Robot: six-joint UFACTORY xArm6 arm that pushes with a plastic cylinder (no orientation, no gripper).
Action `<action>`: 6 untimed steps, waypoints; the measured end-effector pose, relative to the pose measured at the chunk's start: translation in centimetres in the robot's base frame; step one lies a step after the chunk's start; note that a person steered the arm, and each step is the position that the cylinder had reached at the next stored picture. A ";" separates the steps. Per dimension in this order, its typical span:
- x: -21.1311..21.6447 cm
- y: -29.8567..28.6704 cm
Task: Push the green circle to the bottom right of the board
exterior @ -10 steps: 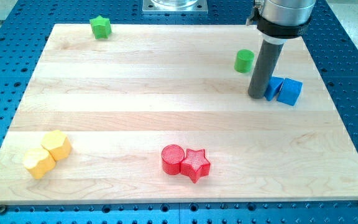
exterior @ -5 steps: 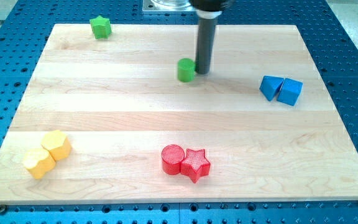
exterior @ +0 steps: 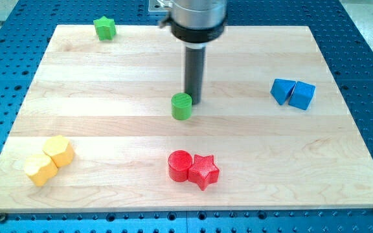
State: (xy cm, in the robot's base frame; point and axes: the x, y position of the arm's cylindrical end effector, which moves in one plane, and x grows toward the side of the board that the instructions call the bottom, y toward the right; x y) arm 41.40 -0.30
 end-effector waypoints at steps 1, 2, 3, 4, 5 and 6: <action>-0.1 -4.1; 2.9 -3.4; 5.2 6.1; 6.8 13.1; 8.9 17.2; 11.9 20.8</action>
